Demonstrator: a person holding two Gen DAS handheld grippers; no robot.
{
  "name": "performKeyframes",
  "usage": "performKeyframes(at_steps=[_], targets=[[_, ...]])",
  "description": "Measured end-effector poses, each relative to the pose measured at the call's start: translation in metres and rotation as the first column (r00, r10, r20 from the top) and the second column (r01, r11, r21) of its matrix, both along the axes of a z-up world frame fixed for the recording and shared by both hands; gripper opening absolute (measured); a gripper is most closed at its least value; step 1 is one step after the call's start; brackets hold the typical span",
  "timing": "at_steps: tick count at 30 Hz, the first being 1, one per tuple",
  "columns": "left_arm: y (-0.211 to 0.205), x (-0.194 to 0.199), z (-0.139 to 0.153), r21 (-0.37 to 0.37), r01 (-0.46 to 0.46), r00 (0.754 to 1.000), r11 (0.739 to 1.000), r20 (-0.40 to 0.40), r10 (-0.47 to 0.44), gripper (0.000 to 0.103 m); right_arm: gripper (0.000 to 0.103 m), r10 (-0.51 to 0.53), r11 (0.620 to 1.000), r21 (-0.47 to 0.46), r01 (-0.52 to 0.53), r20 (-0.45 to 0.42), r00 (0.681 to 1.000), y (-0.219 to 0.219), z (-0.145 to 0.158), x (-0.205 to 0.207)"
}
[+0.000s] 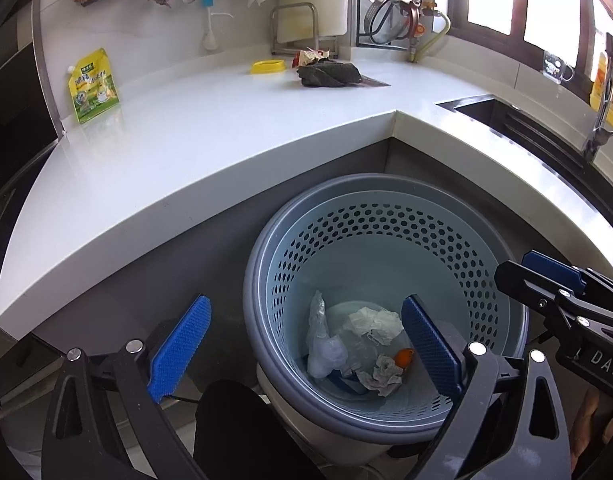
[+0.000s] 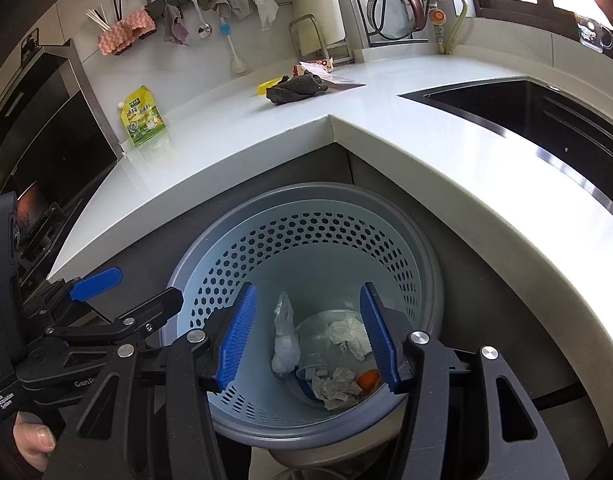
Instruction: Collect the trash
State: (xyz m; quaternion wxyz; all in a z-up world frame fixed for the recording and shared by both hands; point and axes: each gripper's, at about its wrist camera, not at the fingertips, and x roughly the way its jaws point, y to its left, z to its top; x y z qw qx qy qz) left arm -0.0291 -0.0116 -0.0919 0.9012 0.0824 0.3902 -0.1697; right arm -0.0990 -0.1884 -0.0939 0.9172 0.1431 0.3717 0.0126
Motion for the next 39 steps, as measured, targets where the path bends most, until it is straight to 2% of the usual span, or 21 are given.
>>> performKeyframes(at_steps=[8, 14, 18, 27, 39], targets=[[0.004, 0.000, 0.005, -0.027, -0.019, 1.000, 0.999, 0.017, 0.019, 0.097, 0.052, -0.008, 1.000, 0.007, 0.008, 0.013, 1.000, -0.003, 0.003, -0.003], [-0.003, -0.003, 0.010, 0.020, -0.023, 0.998, 1.000, 0.064, 0.022, 0.097, 0.052, -0.009, 1.000, 0.009, 0.008, 0.026, 1.000, -0.004, 0.007, -0.005], [0.000, -0.004, 0.016, -0.012, -0.016, 0.997, 1.000, 0.072, 0.016, 0.097, 0.052, -0.016, 1.000, 0.015, 0.015, 0.040, 0.999, -0.008, 0.012, -0.006], [-0.004, 0.002, 0.025, 0.028, -0.022, 0.994, 0.999, 0.104, 0.019, 0.097, 0.052, -0.005, 1.000, 0.011, 0.004, 0.065, 0.998, -0.011, 0.024, 0.000], [-0.001, 0.026, 0.044, -0.027, -0.037, 0.995, 0.999, 0.088, 0.039, 0.097, 0.055, 0.039, 0.999, -0.008, -0.038, 0.101, 0.994, -0.010, 0.047, 0.023]])
